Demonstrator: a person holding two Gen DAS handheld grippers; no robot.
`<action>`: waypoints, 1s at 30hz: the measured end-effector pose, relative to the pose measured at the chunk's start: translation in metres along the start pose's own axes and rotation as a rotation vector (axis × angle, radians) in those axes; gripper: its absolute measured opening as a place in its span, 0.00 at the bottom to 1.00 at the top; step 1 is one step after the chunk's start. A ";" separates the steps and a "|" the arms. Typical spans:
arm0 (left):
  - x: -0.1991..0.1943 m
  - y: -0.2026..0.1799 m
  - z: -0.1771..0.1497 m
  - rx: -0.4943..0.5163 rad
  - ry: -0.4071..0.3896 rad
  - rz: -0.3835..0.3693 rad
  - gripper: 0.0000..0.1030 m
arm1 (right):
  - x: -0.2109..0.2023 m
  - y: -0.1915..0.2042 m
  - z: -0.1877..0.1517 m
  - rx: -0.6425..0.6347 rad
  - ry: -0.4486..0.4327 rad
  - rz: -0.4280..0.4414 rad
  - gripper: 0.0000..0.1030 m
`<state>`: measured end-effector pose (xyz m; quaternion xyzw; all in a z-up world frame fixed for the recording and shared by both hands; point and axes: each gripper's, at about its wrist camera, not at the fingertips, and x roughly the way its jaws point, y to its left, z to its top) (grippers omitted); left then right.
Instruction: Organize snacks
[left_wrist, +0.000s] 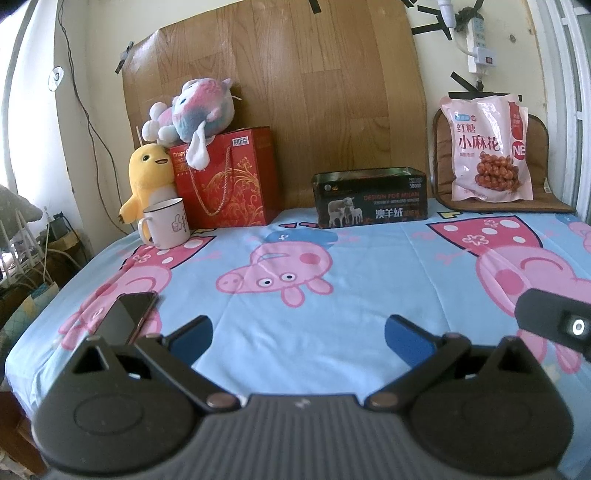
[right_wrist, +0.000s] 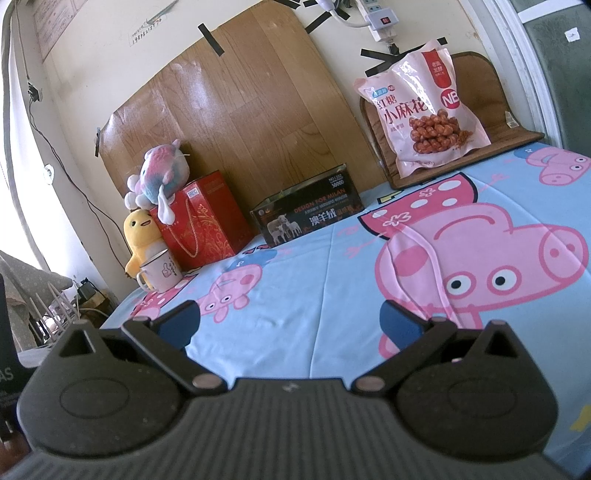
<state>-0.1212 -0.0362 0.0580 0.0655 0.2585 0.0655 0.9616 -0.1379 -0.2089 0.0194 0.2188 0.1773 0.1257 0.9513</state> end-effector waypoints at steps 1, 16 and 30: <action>0.000 0.000 0.001 0.001 0.000 0.000 1.00 | 0.000 0.000 0.000 0.000 0.000 0.000 1.00; 0.002 0.002 0.000 -0.002 0.001 0.003 1.00 | 0.000 0.000 0.000 0.000 0.000 -0.001 1.00; 0.000 0.001 0.002 0.002 -0.001 0.001 1.00 | 0.000 0.000 0.000 -0.001 0.001 -0.001 1.00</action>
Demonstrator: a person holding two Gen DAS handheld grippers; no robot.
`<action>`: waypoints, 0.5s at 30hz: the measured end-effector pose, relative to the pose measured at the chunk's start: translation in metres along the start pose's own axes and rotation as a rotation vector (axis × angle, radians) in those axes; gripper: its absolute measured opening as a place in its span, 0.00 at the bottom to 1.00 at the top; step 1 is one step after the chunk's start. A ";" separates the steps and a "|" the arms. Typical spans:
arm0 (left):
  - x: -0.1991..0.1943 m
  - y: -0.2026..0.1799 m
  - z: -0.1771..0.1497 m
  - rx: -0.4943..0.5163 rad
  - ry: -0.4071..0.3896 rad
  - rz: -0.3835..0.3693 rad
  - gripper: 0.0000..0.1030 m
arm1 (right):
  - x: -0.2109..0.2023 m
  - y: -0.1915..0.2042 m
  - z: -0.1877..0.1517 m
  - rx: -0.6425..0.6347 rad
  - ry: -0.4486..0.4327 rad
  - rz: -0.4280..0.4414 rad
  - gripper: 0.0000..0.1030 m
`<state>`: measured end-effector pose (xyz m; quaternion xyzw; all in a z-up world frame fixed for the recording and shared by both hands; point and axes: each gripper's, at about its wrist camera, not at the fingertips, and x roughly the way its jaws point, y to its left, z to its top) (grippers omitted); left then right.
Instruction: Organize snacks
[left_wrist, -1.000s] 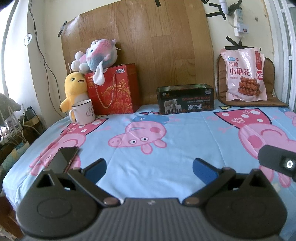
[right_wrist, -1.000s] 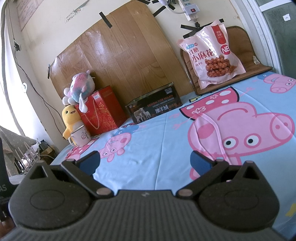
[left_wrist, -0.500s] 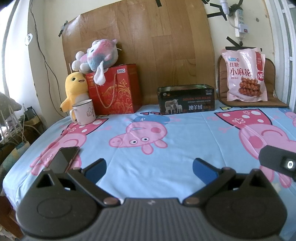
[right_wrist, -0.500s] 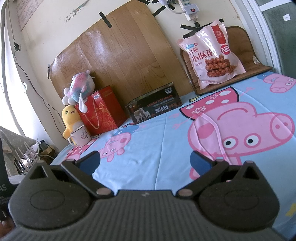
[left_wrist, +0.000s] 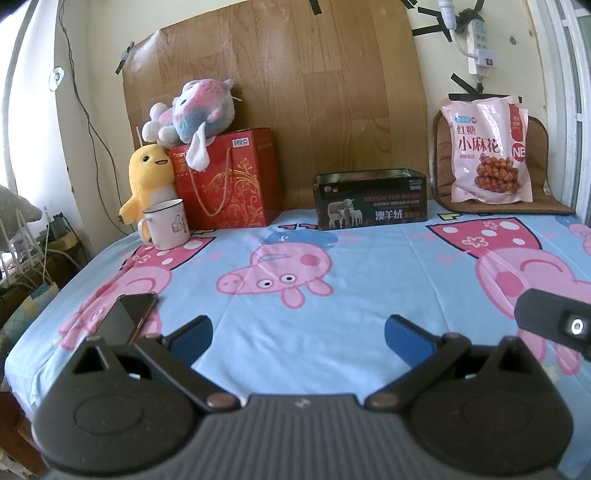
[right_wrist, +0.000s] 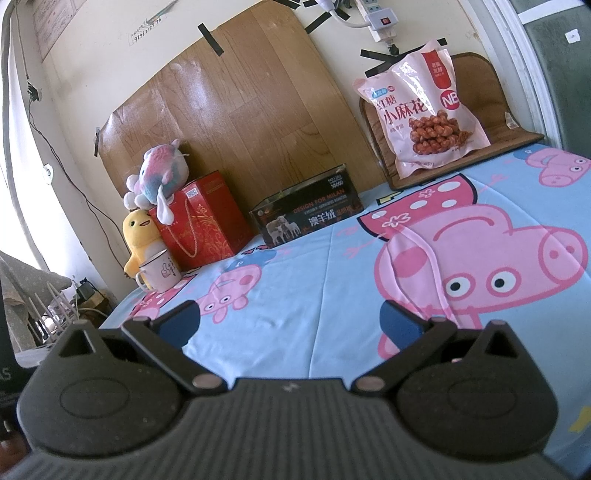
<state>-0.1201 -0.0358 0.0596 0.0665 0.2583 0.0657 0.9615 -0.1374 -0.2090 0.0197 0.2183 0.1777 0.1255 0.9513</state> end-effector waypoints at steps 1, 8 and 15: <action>0.000 0.000 0.000 0.002 0.000 0.001 1.00 | 0.000 0.000 0.000 0.000 0.000 0.000 1.00; 0.000 0.000 0.000 -0.001 0.001 0.000 1.00 | 0.000 0.000 0.000 0.000 0.000 0.000 1.00; 0.000 -0.001 -0.001 0.007 -0.003 0.004 1.00 | 0.000 -0.001 0.000 0.000 0.001 0.001 1.00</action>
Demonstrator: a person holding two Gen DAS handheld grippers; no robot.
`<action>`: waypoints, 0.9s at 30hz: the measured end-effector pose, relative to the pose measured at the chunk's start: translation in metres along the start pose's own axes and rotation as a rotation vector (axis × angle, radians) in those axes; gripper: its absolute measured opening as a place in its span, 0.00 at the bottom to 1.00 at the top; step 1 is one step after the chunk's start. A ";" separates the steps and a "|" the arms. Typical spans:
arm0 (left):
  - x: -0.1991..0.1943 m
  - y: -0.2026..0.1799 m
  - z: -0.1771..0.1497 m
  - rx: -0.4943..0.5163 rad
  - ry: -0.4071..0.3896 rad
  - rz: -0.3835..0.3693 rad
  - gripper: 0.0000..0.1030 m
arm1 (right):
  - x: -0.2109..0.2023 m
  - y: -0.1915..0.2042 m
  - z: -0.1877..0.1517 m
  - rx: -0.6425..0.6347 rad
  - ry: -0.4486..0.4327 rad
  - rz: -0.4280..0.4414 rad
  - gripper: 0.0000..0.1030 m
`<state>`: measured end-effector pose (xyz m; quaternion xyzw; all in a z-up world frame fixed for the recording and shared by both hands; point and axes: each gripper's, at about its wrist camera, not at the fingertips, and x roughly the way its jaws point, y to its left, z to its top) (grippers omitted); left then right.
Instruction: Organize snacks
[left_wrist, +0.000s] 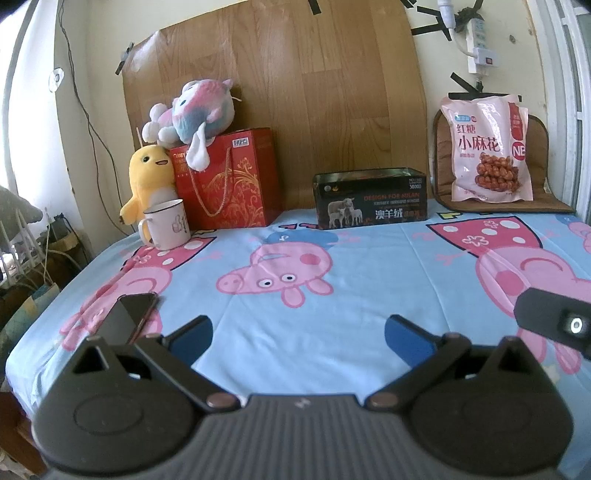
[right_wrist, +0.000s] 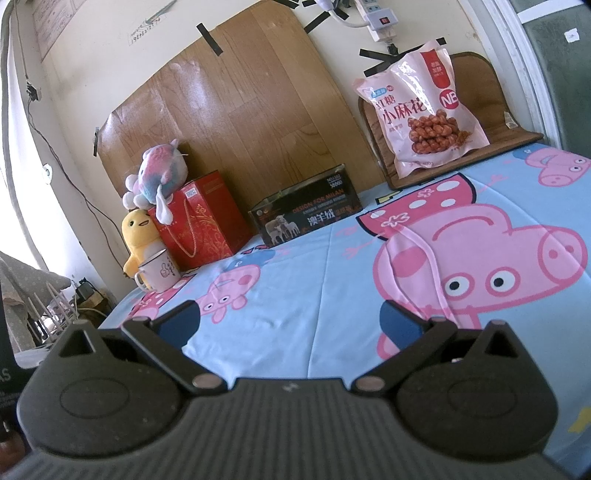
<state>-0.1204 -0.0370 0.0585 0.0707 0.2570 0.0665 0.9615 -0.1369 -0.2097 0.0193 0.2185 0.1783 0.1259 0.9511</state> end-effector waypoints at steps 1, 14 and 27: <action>0.000 0.000 0.000 0.002 0.000 0.001 1.00 | 0.000 0.000 0.000 0.000 0.000 0.000 1.00; 0.005 0.003 0.000 -0.004 0.031 -0.007 1.00 | 0.000 0.001 0.000 0.000 0.002 0.000 1.00; 0.008 0.005 0.001 -0.003 0.048 -0.033 1.00 | 0.001 0.000 0.000 0.000 0.003 0.000 1.00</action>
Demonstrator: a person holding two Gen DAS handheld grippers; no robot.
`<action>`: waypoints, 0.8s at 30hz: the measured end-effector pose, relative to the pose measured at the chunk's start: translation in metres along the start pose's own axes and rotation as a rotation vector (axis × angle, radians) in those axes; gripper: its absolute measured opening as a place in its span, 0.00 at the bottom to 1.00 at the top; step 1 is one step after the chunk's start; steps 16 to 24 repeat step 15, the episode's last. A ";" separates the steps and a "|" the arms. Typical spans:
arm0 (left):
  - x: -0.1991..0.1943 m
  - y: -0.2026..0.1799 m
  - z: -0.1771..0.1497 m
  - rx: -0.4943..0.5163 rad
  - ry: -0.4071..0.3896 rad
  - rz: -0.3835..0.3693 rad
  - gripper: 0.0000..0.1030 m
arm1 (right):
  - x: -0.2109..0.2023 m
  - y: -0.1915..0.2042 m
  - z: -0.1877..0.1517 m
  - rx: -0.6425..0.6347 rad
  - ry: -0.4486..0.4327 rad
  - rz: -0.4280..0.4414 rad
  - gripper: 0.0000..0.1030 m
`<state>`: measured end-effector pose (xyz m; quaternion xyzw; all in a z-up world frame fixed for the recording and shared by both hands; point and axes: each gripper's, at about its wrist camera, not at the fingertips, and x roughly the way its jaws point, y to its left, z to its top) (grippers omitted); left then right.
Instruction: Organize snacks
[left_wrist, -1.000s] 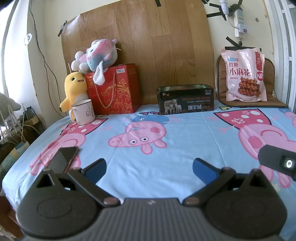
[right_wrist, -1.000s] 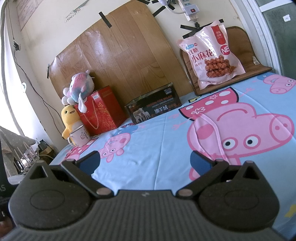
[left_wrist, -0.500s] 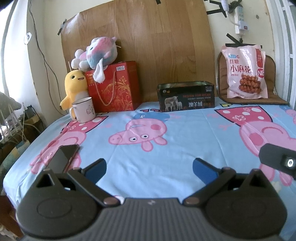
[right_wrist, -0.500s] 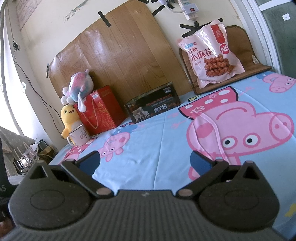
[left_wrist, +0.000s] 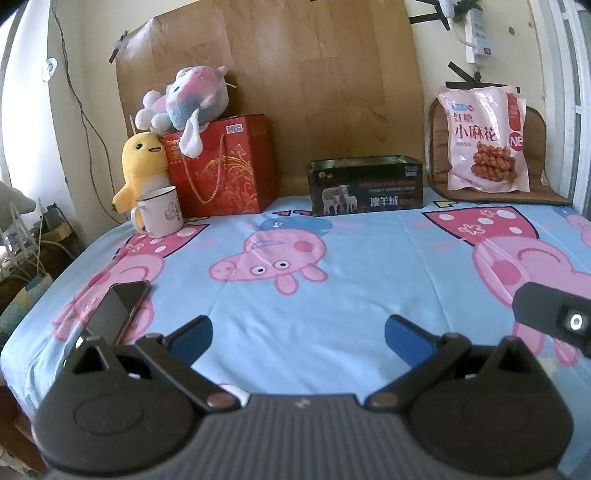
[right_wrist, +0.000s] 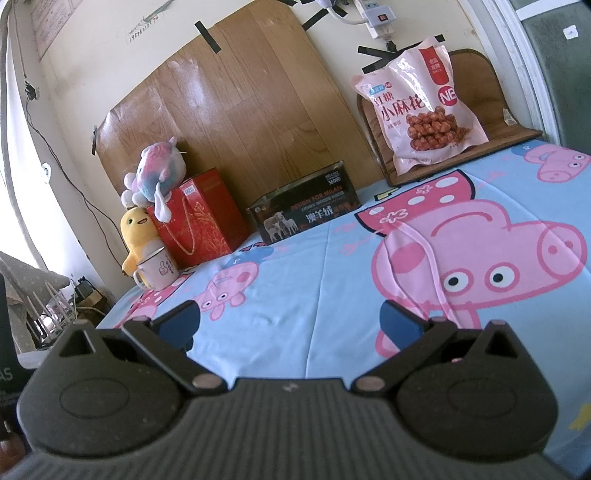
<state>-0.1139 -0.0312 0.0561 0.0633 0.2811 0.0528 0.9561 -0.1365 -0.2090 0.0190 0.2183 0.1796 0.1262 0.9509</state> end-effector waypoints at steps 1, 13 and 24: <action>0.000 0.000 0.000 0.000 0.002 -0.002 1.00 | 0.000 0.000 0.000 0.000 0.000 0.000 1.00; -0.001 -0.001 -0.001 0.007 -0.005 -0.015 1.00 | 0.000 0.001 0.000 0.000 0.000 -0.002 1.00; -0.001 -0.001 -0.001 0.010 -0.011 -0.023 1.00 | 0.000 0.000 0.000 0.000 0.000 -0.001 1.00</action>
